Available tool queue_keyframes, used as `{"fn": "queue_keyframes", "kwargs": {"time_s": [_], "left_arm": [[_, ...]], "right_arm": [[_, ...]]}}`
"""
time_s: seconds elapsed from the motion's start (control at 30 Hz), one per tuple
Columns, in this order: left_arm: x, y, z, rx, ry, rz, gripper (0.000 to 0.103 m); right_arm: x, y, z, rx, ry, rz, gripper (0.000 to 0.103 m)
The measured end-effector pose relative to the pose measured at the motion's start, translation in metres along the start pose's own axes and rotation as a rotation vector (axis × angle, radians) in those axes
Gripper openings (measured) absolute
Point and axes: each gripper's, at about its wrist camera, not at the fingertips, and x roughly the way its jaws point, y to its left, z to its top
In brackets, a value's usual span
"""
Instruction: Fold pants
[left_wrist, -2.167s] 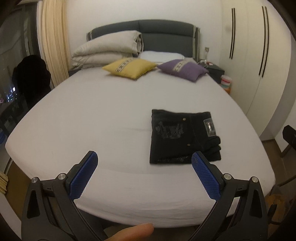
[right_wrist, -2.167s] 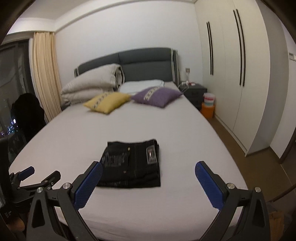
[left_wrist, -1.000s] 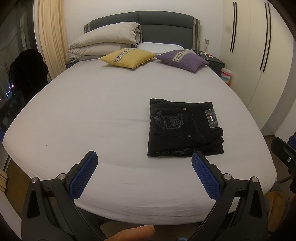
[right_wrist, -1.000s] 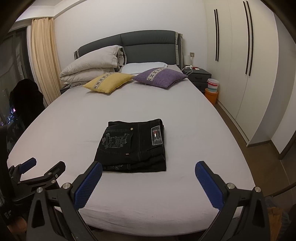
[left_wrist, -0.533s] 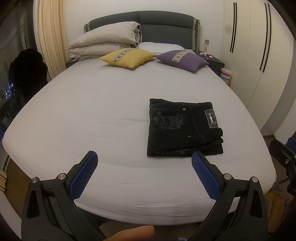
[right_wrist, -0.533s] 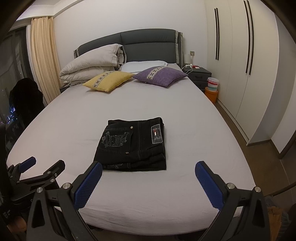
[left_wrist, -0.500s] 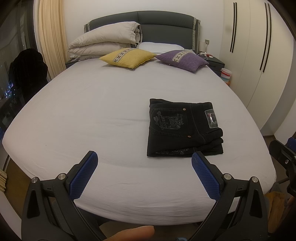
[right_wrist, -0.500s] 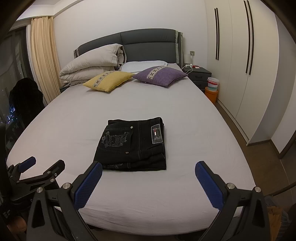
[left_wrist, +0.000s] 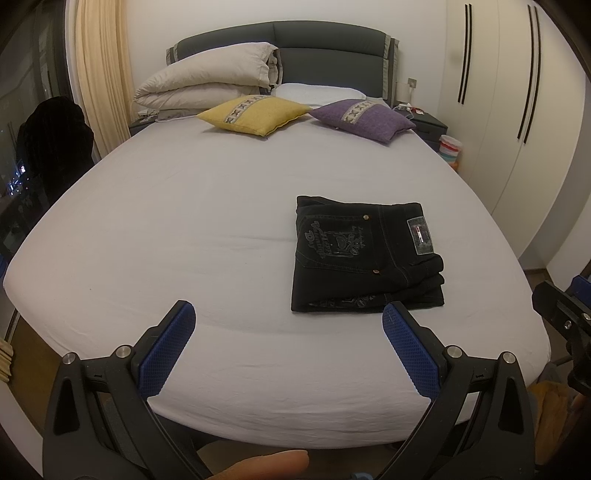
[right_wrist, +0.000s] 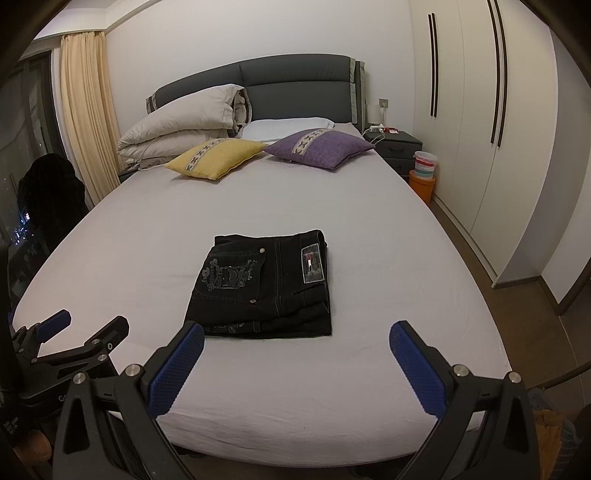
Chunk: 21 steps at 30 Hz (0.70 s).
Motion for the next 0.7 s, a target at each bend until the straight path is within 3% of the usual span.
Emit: {"fn": "queue_keyframes", "kwargs": {"time_s": [0.7], "left_arm": [[0.0007, -0.0019, 0.0011, -0.002, 0.004, -0.005, 0.103]], "right_arm": [[-0.0013, -0.0013, -0.0056, -0.001, 0.006, 0.001, 0.103]]}}
